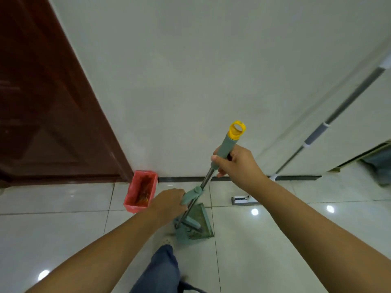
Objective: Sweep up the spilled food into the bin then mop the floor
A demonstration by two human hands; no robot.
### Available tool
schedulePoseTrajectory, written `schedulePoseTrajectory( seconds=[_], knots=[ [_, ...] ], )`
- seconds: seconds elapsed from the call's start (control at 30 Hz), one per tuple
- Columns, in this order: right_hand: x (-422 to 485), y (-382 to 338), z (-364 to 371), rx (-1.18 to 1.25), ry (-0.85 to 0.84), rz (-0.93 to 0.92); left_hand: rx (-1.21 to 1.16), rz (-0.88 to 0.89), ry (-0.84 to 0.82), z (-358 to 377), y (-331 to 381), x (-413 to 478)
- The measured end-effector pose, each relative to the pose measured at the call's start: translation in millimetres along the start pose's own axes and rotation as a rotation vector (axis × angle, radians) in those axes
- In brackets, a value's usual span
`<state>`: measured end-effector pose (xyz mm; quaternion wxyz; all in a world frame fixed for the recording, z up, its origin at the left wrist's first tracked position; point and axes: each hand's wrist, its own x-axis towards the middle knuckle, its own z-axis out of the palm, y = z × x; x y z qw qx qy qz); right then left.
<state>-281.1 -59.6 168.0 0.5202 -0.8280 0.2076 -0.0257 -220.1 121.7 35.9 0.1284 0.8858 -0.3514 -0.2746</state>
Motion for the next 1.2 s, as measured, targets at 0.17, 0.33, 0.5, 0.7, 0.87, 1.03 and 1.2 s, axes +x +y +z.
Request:
schedulePoseTrajectory(
  seconds=[0.17, 0.33, 0.5, 0.7, 0.87, 1.03, 1.2],
  knots=[
    [36, 15, -22, -0.065, 0.087, 0.031, 0.058, 0.055, 0.008, -9, 7, 63],
    [84, 18, -35, -0.087, 0.129, 0.089, 0.123, 0.117, 0.022, -26, 4, 123],
    [132, 22, -39, -0.103, 0.146, 0.135, 0.114, 0.100, -0.028, -36, -8, 178],
    [177, 32, -38, -0.112, 0.147, 0.194, 0.170, 0.062, -0.094, -48, -14, 223],
    [199, 36, -45, -0.110, 0.175, 0.193, 0.184, 0.060, -0.074, -55, -7, 239],
    [199, 38, -48, -0.305, 0.083, 0.163, 0.230, -0.002, -0.058, -54, 2, 235],
    [163, 54, -58, -0.402, -0.029, 0.171, 0.237, -0.112, 0.000, -52, 14, 214]
  ],
)
